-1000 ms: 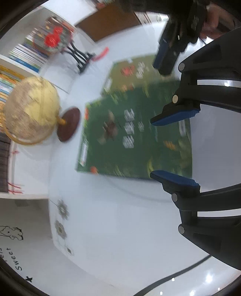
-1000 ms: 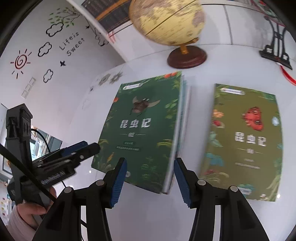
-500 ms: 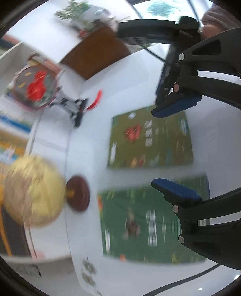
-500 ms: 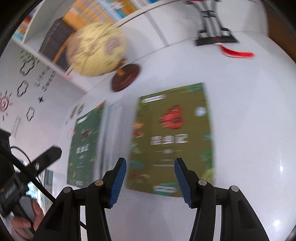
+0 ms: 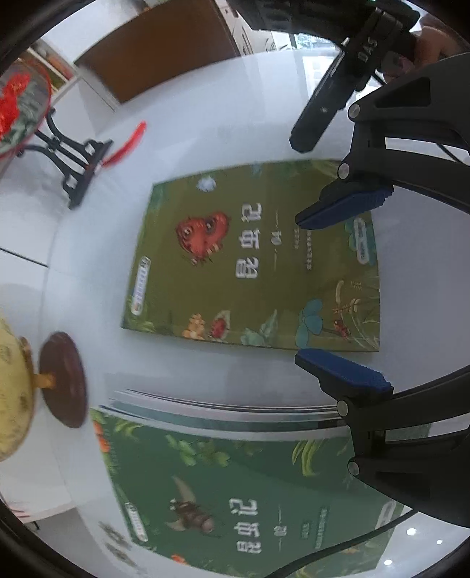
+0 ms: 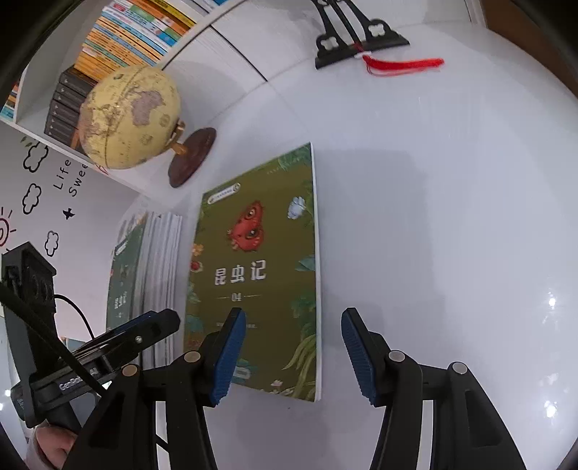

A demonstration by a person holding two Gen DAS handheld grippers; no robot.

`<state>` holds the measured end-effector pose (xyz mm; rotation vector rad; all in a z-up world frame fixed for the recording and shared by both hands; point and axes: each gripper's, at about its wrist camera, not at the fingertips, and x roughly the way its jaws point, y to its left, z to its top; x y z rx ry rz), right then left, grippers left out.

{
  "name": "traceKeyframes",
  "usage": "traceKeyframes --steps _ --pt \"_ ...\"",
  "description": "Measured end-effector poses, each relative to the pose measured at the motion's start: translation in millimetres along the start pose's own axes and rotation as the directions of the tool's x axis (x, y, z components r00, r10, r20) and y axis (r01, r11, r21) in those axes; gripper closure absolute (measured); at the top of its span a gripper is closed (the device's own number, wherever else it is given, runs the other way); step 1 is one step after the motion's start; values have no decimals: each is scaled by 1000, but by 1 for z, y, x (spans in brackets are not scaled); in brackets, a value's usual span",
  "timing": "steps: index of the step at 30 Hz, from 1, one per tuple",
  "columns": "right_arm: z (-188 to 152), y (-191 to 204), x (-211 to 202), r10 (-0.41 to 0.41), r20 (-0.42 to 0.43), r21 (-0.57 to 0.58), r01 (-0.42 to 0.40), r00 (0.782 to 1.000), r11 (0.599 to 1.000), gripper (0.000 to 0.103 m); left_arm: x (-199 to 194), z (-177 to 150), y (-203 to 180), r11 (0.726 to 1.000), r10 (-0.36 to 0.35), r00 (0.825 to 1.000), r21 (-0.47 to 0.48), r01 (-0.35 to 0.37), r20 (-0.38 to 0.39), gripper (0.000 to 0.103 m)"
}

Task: Organize books

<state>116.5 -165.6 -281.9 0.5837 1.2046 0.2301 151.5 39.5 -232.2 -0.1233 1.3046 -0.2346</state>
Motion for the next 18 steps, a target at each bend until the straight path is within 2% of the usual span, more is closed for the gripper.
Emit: traceKeyframes --steps 4,9,11,14,18 --pt "3 -4 8 19 -22 -1 -19 1000 1000 49 12 -3 1 999 41 998 21 -40 -38 34" --pt "4 -6 17 39 -48 13 -38 998 999 49 20 -6 -12 986 126 991 116 -121 -34 23" --pt "4 -5 19 40 -43 1 -40 998 999 49 26 -7 -19 977 147 988 164 -138 -42 11" --pt "7 -2 22 56 -50 -3 -57 997 998 49 38 -12 -30 957 191 980 232 -175 -50 0" --pt "10 2 26 62 -58 -19 -63 996 998 49 41 -13 -34 962 158 986 232 -144 -43 1"
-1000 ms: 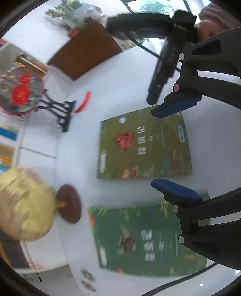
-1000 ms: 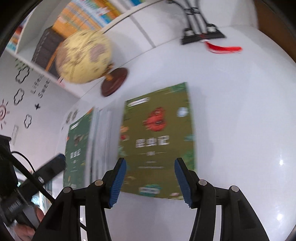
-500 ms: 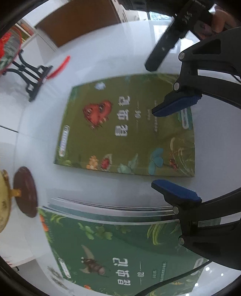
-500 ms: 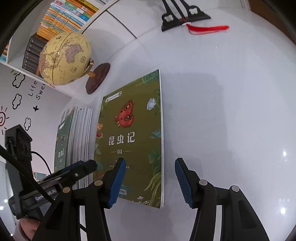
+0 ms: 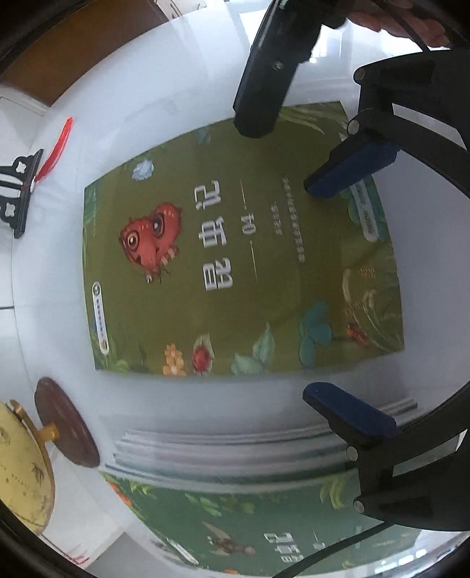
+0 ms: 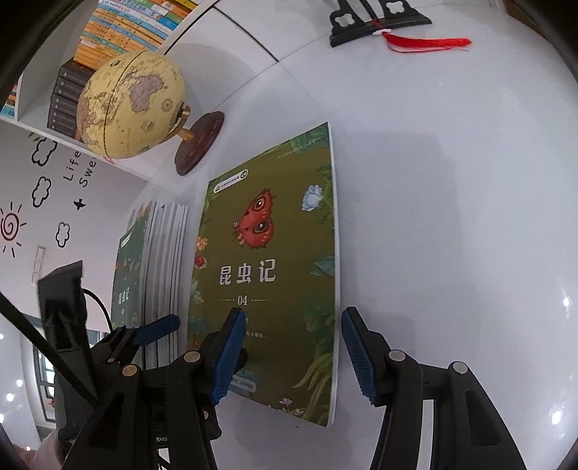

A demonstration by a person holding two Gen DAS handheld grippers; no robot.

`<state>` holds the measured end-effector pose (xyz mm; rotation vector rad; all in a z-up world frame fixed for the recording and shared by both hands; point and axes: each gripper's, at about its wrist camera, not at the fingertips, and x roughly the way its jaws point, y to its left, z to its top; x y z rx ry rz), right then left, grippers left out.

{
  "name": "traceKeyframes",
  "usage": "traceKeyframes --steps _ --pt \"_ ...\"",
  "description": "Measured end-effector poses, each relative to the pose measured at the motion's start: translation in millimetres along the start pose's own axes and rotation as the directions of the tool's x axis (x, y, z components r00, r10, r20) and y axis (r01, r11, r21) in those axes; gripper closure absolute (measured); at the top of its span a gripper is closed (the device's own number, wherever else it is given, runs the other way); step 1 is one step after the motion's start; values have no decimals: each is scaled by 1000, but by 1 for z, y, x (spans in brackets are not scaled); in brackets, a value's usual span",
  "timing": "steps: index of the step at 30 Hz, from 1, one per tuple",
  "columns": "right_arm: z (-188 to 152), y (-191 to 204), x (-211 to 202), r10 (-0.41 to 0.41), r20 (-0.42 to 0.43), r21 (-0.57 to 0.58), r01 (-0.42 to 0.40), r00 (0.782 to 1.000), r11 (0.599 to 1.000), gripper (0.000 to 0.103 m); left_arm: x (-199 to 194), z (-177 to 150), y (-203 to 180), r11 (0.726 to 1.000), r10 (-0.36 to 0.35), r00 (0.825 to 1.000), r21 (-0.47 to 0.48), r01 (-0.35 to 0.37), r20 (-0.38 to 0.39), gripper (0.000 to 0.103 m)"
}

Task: Organize books

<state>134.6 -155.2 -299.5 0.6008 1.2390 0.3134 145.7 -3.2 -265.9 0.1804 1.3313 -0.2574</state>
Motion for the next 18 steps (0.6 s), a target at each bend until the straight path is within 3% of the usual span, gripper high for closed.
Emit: traceKeyframes --steps 5,14,15,18 --pt "1 -3 -1 15 -6 9 -15 1000 1000 49 1 3 -3 1000 -4 1000 -9 4 25 0" --pt "3 -6 -1 40 -24 28 -39 999 999 49 7 15 -6 999 -13 1000 -48 13 -6 1" --pt "3 -6 -1 40 -27 30 -39 999 999 49 8 16 -8 999 -26 1000 -42 26 -14 1" --pt "4 -9 -7 8 -16 24 -8 1000 1000 46 7 18 -13 985 -159 987 -69 157 -14 1"
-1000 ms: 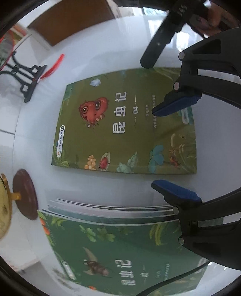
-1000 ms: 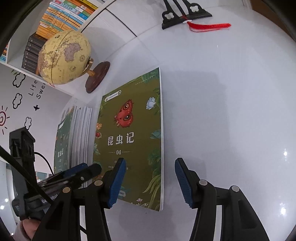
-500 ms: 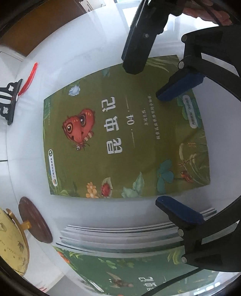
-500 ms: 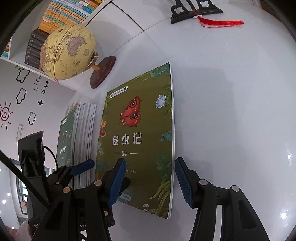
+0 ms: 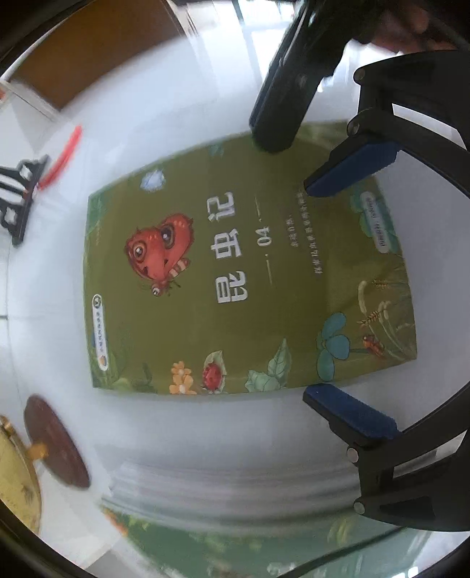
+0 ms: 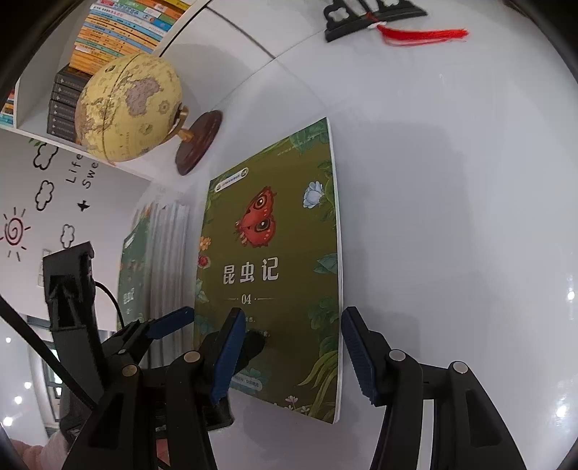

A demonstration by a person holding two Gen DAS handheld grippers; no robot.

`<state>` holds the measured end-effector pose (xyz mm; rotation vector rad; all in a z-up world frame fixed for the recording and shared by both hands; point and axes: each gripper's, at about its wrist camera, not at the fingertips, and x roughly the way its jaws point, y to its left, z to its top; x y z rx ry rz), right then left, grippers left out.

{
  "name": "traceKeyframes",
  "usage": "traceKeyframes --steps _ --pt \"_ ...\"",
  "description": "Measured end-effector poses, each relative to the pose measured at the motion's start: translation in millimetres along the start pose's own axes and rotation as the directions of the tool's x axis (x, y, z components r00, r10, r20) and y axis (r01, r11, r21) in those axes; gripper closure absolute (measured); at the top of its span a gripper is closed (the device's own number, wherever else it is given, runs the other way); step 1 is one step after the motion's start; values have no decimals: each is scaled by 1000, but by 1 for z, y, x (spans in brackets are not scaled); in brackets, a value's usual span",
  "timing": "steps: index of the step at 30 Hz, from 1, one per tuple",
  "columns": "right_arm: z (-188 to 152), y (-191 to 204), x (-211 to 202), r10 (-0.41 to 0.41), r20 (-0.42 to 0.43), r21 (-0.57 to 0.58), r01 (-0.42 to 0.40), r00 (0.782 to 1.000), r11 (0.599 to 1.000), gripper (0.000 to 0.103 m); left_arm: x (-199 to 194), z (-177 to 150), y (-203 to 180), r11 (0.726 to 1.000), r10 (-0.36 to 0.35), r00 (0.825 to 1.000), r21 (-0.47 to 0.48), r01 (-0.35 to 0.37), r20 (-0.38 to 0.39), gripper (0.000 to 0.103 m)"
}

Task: Organize books

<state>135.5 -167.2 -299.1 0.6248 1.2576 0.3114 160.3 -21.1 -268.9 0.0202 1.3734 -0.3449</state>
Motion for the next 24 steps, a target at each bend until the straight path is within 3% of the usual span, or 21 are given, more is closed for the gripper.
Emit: traceKeyframes --steps 3,6,8,10,13,14,16,17,19,20,22,24 --pt "3 -9 -10 -34 10 -4 34 999 999 40 1 -2 -11 999 -50 999 8 50 11 1" --pt "7 -28 -18 19 5 18 -19 1000 1000 40 4 -3 -18 999 -12 1000 37 11 29 1" --pt "10 -37 -21 65 -11 31 -64 998 997 40 6 -2 -12 998 53 997 -16 -53 50 1" --pt "12 -39 -23 64 -15 13 -64 998 998 40 5 -1 -7 998 51 996 -47 -47 71 1" --pt "12 -37 -23 78 -7 -36 -78 997 996 39 3 6 -10 996 -78 993 -24 81 84 1" --pt "12 -38 -23 97 -2 -36 -97 995 995 39 5 7 -12 997 -78 994 -20 80 80 1" --pt "11 -39 -23 132 26 -21 -132 991 991 28 5 7 -7 992 -115 991 -36 117 72 1" --pt "11 -38 -22 132 27 -20 -131 991 991 28 4 8 -1 979 -181 980 -84 188 76 1" --pt "13 -34 -24 79 5 -56 -78 997 995 28 -1 4 15 917 -320 938 -204 342 133 1" --pt "13 -32 -25 49 1 -83 -49 999 995 30 -3 2 18 905 -338 928 -218 366 155 1" --pt "12 -36 -29 21 7 -101 -20 1000 995 53 -8 -3 15 906 -340 922 -199 375 186 1" --pt "12 -49 -32 23 17 -58 -22 1000 998 69 -12 -3 11 906 -353 912 -168 389 210 1"
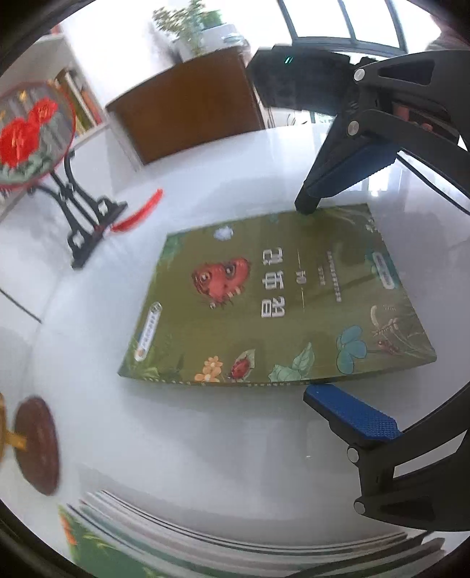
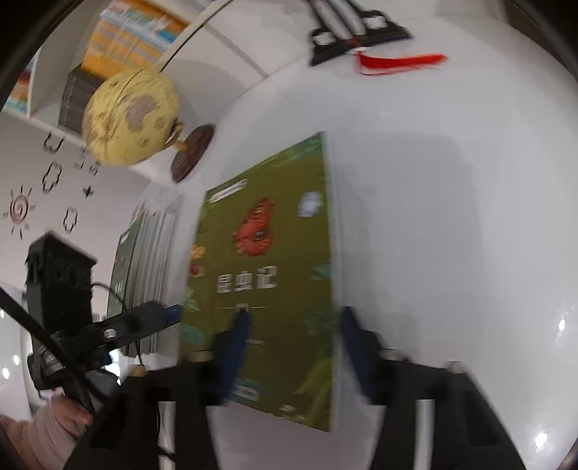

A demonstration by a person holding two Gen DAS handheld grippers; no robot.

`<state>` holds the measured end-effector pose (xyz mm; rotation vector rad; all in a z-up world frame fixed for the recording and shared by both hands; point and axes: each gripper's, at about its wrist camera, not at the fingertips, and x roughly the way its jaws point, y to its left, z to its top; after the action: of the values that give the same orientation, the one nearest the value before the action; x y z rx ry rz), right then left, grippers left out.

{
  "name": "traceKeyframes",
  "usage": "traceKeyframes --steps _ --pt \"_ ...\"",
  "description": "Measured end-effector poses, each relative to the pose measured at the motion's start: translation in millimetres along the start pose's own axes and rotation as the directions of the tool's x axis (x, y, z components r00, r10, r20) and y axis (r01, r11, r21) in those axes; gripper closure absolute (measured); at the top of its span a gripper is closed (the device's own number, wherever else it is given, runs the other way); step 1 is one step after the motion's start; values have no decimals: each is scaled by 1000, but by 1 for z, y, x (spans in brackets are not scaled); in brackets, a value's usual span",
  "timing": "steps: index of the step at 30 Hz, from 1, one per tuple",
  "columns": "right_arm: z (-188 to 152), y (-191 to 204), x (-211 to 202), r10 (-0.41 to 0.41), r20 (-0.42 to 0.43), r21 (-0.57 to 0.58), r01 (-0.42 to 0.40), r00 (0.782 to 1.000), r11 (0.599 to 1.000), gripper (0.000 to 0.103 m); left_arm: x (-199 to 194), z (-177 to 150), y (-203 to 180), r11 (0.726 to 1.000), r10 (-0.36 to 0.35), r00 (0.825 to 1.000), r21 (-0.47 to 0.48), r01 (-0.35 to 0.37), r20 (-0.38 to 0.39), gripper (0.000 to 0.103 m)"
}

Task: Organize books
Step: 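Close both grippers on the butterfly book's edge and lift it upright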

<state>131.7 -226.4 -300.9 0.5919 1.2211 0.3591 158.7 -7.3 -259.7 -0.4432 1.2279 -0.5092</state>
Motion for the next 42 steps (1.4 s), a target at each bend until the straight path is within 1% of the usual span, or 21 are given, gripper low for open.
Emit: traceKeyframes --steps 2,3,5,8,12,14,15,19,20,22,24,26,27,29,30,32,37,38,40,41,42 --pt "-2 -15 -3 43 20 70 -45 999 997 71 -8 0 -2 999 -43 999 5 43 21 5" --pt "-3 -19 -6 50 34 93 -53 998 994 71 -7 12 -6 999 -46 998 5 46 33 7" --pt "-3 -22 -8 41 45 97 -45 998 994 71 -7 17 -5 1000 -14 999 16 13 51 24" --pt "-2 -24 -10 38 38 93 -41 999 995 71 -15 21 3 1000 -1 998 2 1 61 41" --pt "-3 -38 -11 107 52 161 -114 993 980 71 -39 5 19 996 -76 994 -32 78 79 47" --pt "-4 -45 -11 141 72 203 -153 987 967 71 -34 4 19 983 -163 985 -71 167 59 55" --pt "-6 -48 -12 156 82 217 -171 984 961 71 -29 4 14 980 -180 983 -72 183 47 58" --pt "-6 -44 -10 167 71 201 -179 983 963 72 -11 -1 -6 996 -89 996 7 89 1 71" --pt "-5 -42 -9 163 67 198 -174 984 965 72 -6 -1 -8 1000 -10 1000 25 11 -18 77" --pt "-4 -41 -7 171 60 211 -180 983 961 72 2 -3 -8 995 94 994 49 -92 -57 84" --pt "-6 -43 -7 238 58 228 -245 969 942 72 8 -6 -3 989 145 985 52 -141 -94 86" --pt "-10 -41 -9 341 83 210 -351 936 912 72 6 -7 -1 990 143 985 28 -140 -102 87" --pt "-11 -37 -9 346 81 190 -355 935 915 72 6 -6 0 990 137 984 3 -138 -116 87" --pt "-11 -32 -4 245 41 165 -248 969 955 72 5 -4 10 990 71 987 -114 -88 -147 89" --pt "-12 -33 1 221 16 175 -220 975 960 72 3 -4 14 985 46 988 -159 -70 -150 89" --pt "-16 -36 0 244 29 212 -245 969 946 71 0 -5 17 980 44 986 -185 -73 -161 90" --pt "-27 -39 5 305 33 268 -303 952 915 68 7 -15 14 985 68 979 -142 -97 -194 91" --pt "-28 -40 9 367 26 295 -358 930 886 68 6 -16 14 986 74 979 -136 -101 -192 89" --pt "-29 -36 8 542 72 298 -537 837 789 69 9 -20 15 986 37 978 -153 -70 -203 89" --pt "-29 -29 5 558 68 262 -555 827 790 69 9 -21 15 986 41 979 -150 -72 -200 89" --pt "-27 -20 4 479 31 203 -474 878 857 69 9 -22 14 987 46 979 -142 -76 -200 89"
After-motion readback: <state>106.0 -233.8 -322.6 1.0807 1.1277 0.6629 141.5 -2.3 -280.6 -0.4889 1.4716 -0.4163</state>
